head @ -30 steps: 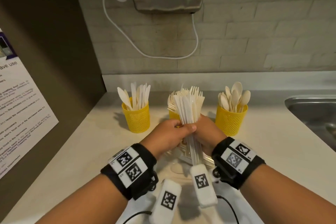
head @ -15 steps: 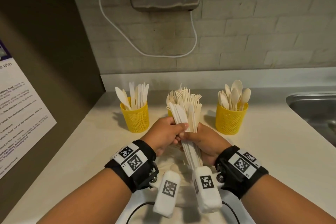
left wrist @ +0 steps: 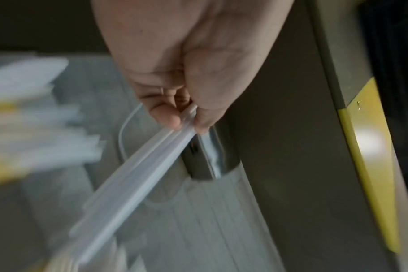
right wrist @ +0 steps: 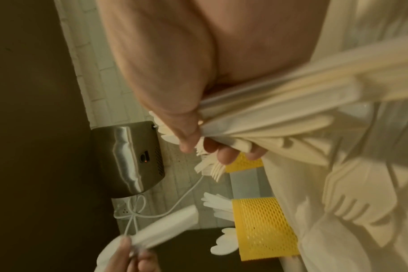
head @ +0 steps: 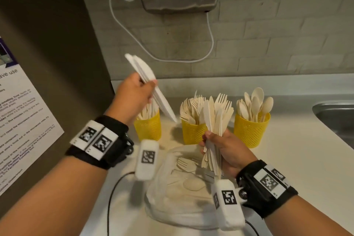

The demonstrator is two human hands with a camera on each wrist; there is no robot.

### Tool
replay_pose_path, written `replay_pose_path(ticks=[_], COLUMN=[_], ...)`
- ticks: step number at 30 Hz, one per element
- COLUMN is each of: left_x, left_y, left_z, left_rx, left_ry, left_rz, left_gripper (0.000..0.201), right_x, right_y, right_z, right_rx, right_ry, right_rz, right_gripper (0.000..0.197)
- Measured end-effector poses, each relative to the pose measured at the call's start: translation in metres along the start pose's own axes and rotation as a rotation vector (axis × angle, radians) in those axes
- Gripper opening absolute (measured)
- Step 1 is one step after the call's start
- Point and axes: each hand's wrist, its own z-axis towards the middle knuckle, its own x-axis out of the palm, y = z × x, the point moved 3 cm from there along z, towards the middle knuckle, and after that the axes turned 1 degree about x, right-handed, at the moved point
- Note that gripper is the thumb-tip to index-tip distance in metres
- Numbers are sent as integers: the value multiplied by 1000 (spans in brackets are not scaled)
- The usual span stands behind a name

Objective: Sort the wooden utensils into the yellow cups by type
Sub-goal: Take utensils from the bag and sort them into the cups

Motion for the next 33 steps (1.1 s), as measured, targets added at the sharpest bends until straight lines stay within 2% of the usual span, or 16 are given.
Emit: replay_pose_path(ticks=[3, 5, 7, 9, 11, 12, 14, 15, 16, 17, 20, 22, 26, 29, 31, 33], left_x=[-23, -23, -14, -1, 10, 11, 9, 11, 17, 29, 79, 104, 119, 117, 112, 107], left_y=[7, 24, 50, 70, 78, 77, 63, 52, 43, 35, 22, 18, 24, 31, 34, 38], left_z=[29, 43, 53, 54, 48, 43, 24, 11, -1, -13, -49, -64, -68, -69, -67, -64], left_rx=[52, 23, -47, -136, -182, -184, -150, -106, -77, -81, -173, -172, -182, -225, -240, -271], left_ry=[-141, -161, -124, -29, 17, -16, -185, -249, -240, -141, 375, 545, 528, 497, 440, 403], left_rz=[134, 273, 361, 420, 449, 434, 324, 275, 245, 223, 112, 24, -50, -114, -133, -161], left_gripper=[12, 18, 28, 33, 43, 52, 67, 66, 58, 49, 36, 36, 43, 31, 15, 14], right_x=[-5, -7, -7, -6, -8, -9, -10, -11, -11, -11, -3, 5, 11, 15, 15, 13], right_y=[5, 6, 5, 4, 2, 2, 2, 1, 1, 0, 0, 3, 6, 6, 4, 0], right_z=[1, 1, 1, 0, 1, 1, 1, 1, 2, 2, 2, 1, -2, -5, -7, -6], right_rx=[-26, -31, -32, -24, -20, -20, -19, -16, -13, -12, -39, -81, -109, -103, -73, -15], right_ry=[8, 9, 16, 18, 10, 6, 7, 9, 11, 10, 42, 99, 129, 138, 142, 146], right_rz=[6, 6, 9, 10, 6, -6, -25, -36, -53, -75, -138, -223, -335, -347, -260, -137], right_gripper=[15, 15, 14, 16, 20, 23, 28, 29, 30, 29, 24, 26, 45, 43, 41, 36])
